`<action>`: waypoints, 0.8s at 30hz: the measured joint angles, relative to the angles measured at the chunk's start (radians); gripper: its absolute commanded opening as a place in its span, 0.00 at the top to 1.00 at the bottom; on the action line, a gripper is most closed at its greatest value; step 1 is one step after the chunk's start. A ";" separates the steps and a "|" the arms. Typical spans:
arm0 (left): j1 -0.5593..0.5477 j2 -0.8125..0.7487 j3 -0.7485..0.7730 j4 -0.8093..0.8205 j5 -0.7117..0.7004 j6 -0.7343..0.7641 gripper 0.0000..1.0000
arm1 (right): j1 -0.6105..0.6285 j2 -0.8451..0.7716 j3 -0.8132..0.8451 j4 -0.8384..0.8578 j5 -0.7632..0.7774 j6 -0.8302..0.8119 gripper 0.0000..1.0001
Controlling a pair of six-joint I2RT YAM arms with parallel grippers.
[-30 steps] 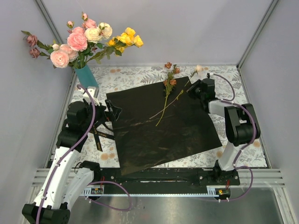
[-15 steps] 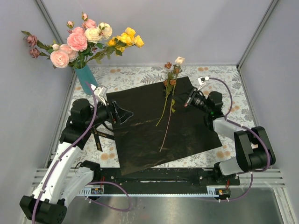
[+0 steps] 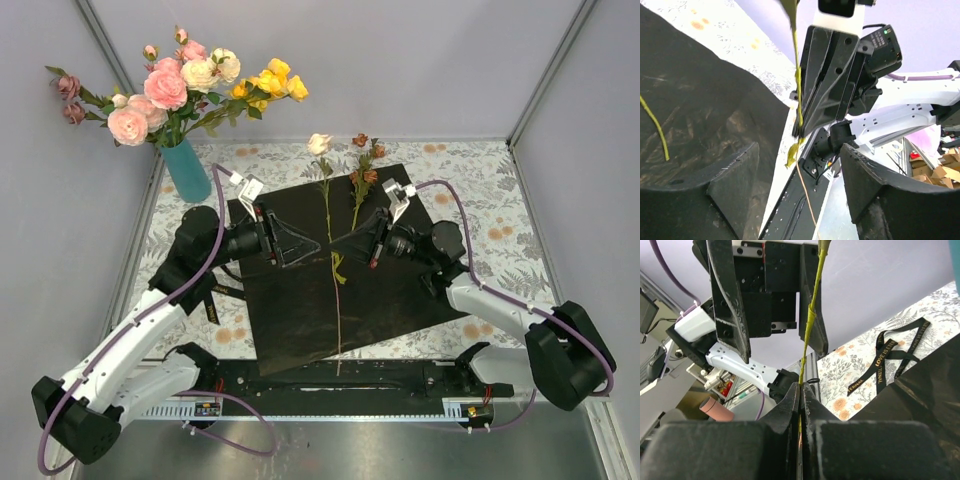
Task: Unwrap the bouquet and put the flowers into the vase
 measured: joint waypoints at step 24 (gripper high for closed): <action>-0.084 0.026 0.056 -0.008 -0.317 0.146 1.00 | 0.104 -0.038 -0.002 -0.121 0.105 -0.109 0.01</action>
